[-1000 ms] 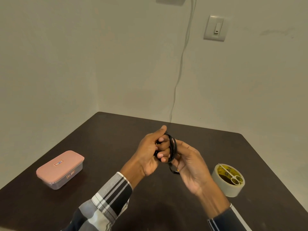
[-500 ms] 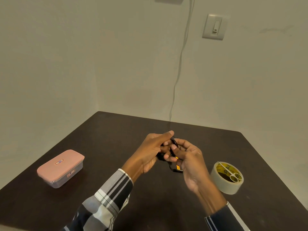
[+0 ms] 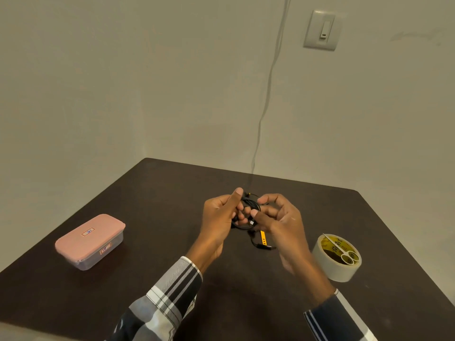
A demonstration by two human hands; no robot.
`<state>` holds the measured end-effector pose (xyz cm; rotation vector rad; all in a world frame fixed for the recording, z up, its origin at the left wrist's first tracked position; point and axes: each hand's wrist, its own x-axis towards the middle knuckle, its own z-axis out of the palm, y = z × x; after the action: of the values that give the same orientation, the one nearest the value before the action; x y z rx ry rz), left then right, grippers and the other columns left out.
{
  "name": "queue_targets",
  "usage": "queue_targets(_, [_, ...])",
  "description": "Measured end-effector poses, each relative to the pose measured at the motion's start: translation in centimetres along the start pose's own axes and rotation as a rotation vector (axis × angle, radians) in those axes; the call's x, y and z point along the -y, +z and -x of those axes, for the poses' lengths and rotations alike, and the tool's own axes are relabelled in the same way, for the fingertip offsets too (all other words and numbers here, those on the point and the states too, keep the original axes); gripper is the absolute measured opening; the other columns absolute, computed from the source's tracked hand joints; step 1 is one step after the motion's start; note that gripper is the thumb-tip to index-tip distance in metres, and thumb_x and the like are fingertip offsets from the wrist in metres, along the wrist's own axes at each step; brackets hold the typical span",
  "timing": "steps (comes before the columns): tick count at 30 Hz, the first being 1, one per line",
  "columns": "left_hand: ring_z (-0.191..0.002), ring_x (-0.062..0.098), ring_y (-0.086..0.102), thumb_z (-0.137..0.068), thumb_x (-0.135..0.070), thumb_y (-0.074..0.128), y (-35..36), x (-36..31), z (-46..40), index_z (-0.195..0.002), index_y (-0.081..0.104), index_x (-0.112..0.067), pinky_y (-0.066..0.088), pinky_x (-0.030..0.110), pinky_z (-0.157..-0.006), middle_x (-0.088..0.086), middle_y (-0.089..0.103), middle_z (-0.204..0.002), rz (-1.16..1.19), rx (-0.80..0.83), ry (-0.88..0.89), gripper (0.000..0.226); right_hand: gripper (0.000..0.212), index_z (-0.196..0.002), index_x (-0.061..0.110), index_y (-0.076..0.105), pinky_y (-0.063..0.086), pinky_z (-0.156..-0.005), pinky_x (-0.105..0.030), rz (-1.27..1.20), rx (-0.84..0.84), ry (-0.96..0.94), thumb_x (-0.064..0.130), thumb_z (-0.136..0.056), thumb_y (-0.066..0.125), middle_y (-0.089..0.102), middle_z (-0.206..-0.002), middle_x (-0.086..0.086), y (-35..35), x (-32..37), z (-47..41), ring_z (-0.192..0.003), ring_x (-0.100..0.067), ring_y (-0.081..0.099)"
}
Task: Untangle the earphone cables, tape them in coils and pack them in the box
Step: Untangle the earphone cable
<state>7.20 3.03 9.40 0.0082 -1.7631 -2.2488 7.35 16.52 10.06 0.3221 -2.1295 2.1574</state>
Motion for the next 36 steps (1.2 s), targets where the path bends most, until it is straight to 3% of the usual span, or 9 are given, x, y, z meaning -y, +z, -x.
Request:
queue_targets(6, [-0.05, 0.011, 0.055, -0.098, -0.029, 0.058, 0.1, 0.6, 0.5, -0.069, 0.061, -0.003, 0.051, 0.019, -0.055, -0.001, 0.058, -0.05, 0.019, -0.014, -0.001, 0.039, 0.016, -0.101, 0.015, 0.064, 0.054, -0.063, -0.04, 0.174, -0.023, -0.054, 0.001, -0.091, 0.063, 0.075, -0.074, -0.005, 0.0, -0.4, -0.2, -0.062, -0.021, 0.067])
queue_targets(8, [-0.047, 0.01, 0.053, -0.098, -0.03, 0.058, 0.2, 0.7, 0.6, -0.07, 0.06, -0.001, 0.05, 0.019, -0.053, 0.002, 0.054, -0.05, -0.001, -0.016, 0.007, 0.04, 0.014, -0.095, 0.021, 0.064, 0.055, -0.061, -0.035, 0.368, -0.032, -0.142, 0.009, -0.088, 0.068, 0.075, -0.074, 0.001, -0.2, -0.9, -0.4, -0.067, -0.015, 0.07])
queue_targets(10, [-0.045, 0.012, 0.051, -0.098, -0.031, 0.057, 0.1, 0.8, 0.5, -0.071, 0.059, 0.0, 0.05, 0.022, -0.05, 0.005, 0.051, -0.049, -0.012, -0.011, 0.017, 0.041, 0.013, -0.09, 0.025, 0.066, 0.051, -0.064, -0.02, 0.597, -0.047, -0.254, 0.017, -0.084, 0.073, 0.072, -0.076, 0.011, -0.2, -1.3, -0.5, -0.073, -0.002, 0.068])
queue_targets(13, [-0.044, 0.015, 0.047, -0.099, -0.033, 0.056, 0.1, 1.0, 0.4, -0.068, 0.058, -0.003, 0.048, 0.029, -0.05, 0.006, 0.048, -0.047, -0.037, 0.015, 0.044, 0.043, 0.018, -0.095, 0.027, 0.062, 0.043, -0.065, -0.009, 0.747, -0.073, -0.376, 0.028, -0.082, 0.074, 0.064, -0.084, 0.017, 0.0, -1.5, -0.3, -0.081, 0.004, 0.062])
queue_targets(20, [-0.043, 0.016, 0.045, -0.101, -0.037, 0.051, -0.4, 1.5, 0.2, -0.065, 0.055, -0.009, 0.043, 0.033, -0.049, 0.004, 0.046, -0.048, -0.21, 0.067, 0.152, 0.045, 0.027, -0.102, 0.023, 0.051, 0.041, -0.06, -0.012, 0.884, -0.082, -0.511, 0.03, -0.087, 0.073, 0.056, -0.091, 0.012, 0.6, -2.0, 0.0, -0.074, -0.006, 0.055])
queue_targets(24, [-0.042, 0.01, 0.043, -0.1, -0.036, 0.051, -0.5, 1.5, -0.1, -0.063, 0.054, -0.011, 0.041, 0.03, -0.046, -0.004, 0.045, -0.047, -0.282, 0.044, 0.202, 0.046, 0.03, -0.096, 0.027, 0.049, 0.055, -0.063, -0.027, 0.722, -0.07, -0.408, 0.022, -0.084, 0.076, 0.062, -0.083, 0.01, 0.5, -1.6, 0.3, -0.072, -0.007, 0.064])
queue_targets(28, [-0.04, 0.011, 0.041, -0.1, -0.037, 0.052, -0.8, 1.3, -0.1, -0.062, 0.053, -0.01, 0.039, 0.031, -0.043, -0.002, 0.041, -0.045, -0.309, 0.038, 0.219, 0.047, 0.028, -0.095, 0.024, 0.056, 0.056, -0.067, -0.024, 0.474, -0.033, -0.259, 0.014, -0.081, 0.078, 0.067, -0.08, 0.007, 0.4, -0.8, 0.0, -0.076, -0.004, 0.066])
queue_targets(32, [-0.046, 0.017, 0.044, -0.099, -0.041, 0.051, -1.0, 1.5, -0.4, -0.06, 0.051, -0.009, 0.041, 0.048, -0.047, -0.001, 0.046, -0.048, -0.387, 0.013, 0.269, 0.051, 0.038, -0.107, 0.029, 0.058, 0.059, -0.064, -0.03, 0.321, 0.035, -0.107, 0.012, -0.079, 0.079, 0.072, -0.083, 0.001, 0.4, -0.3, 0.2, -0.074, -0.013, 0.071])
queue_targets(36, [-0.045, 0.013, 0.039, -0.097, -0.044, 0.051, -0.9, 1.4, -0.5, -0.06, 0.048, -0.008, 0.035, 0.038, -0.048, -0.003, 0.044, -0.047, -0.351, 0.012, 0.249, 0.052, 0.047, -0.12, 0.019, 0.058, 0.055, -0.067, -0.031, 0.06, 0.093, 0.034, -0.006, -0.082, 0.071, 0.075, -0.088, -0.008, 0.3, -0.1, 0.2, -0.077, -0.021, 0.071])
